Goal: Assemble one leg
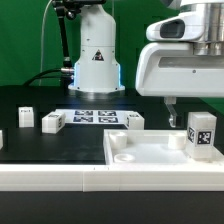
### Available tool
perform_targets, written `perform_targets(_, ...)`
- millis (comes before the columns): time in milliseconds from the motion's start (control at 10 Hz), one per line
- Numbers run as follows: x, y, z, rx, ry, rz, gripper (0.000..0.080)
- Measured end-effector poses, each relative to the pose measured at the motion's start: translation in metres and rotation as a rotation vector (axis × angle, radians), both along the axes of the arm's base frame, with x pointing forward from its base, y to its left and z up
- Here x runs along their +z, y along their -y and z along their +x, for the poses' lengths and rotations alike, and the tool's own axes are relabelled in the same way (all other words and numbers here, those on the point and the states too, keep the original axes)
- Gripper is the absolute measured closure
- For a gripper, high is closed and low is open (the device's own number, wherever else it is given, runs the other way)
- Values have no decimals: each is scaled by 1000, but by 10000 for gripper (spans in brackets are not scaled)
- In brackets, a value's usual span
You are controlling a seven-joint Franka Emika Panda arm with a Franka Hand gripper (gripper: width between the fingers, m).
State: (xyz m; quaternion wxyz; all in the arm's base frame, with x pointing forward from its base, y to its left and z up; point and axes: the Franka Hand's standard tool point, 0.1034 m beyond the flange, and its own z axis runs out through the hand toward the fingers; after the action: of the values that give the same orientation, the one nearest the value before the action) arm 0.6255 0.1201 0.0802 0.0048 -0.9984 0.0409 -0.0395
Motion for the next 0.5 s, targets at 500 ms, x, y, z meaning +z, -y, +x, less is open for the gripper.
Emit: perform_targets(500,0,0,0,-38,0,3,509)
